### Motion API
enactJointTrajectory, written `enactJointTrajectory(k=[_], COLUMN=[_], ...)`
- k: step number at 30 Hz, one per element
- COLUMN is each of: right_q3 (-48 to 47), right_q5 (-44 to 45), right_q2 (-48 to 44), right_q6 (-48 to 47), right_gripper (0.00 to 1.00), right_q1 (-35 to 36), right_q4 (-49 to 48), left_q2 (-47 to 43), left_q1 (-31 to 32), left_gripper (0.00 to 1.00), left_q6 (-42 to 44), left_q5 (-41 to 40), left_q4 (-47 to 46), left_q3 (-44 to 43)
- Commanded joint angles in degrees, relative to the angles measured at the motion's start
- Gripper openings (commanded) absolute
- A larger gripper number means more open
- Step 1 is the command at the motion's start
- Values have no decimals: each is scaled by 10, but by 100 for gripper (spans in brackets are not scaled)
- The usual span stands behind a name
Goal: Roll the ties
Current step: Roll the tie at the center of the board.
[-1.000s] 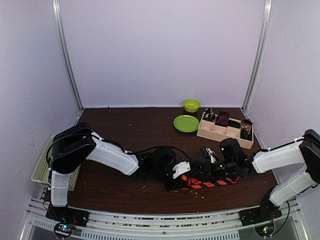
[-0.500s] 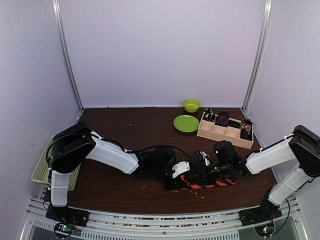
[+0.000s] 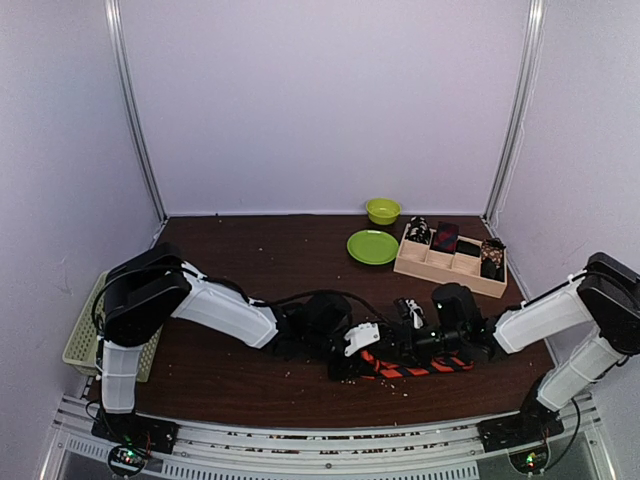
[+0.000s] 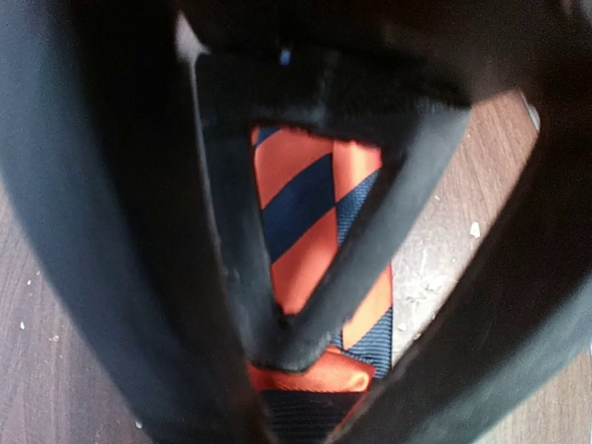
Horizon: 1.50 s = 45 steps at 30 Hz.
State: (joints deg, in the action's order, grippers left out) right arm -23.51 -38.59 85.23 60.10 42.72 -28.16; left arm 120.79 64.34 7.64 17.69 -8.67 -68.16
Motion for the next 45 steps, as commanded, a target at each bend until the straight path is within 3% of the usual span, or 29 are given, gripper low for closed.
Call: enactJointTrajectory(k=[1, 5, 8, 10, 15, 20, 29, 34, 45], right_q3=[4, 11, 22, 29, 57, 82, 89, 81, 66], right_q5=[3, -3, -2, 2, 15, 37, 83, 114, 151], right_q2=[31, 61, 73, 79, 90, 94, 47, 2, -31], right_q6=[25, 38, 33, 24, -8, -59, -130, -165, -214], right_gripper=[40, 34, 10, 0, 0, 0, 0, 0, 0], right_q1=[15, 21, 20, 20, 16, 0, -19, -20, -19], right_q4=[-75, -100, -102, -90, -69, -31, 78, 156, 262], left_q2=[29, 29, 29, 29, 26, 16, -14, -16, 9], left_q1=[4, 4, 5, 4, 4, 3, 4, 3, 4], left_gripper=[27, 27, 27, 28, 32, 47, 67, 74, 81], left_q6=[12, 12, 12, 10, 8, -7, -46, -68, -123], left_q5=[-25, -26, -27, -30, -39, -46, -39, -47, -19], left_q4=[111, 112, 110, 109, 98, 58, -117, -233, -376], left_q3=[19, 19, 20, 20, 20, 25, 73, 119, 147])
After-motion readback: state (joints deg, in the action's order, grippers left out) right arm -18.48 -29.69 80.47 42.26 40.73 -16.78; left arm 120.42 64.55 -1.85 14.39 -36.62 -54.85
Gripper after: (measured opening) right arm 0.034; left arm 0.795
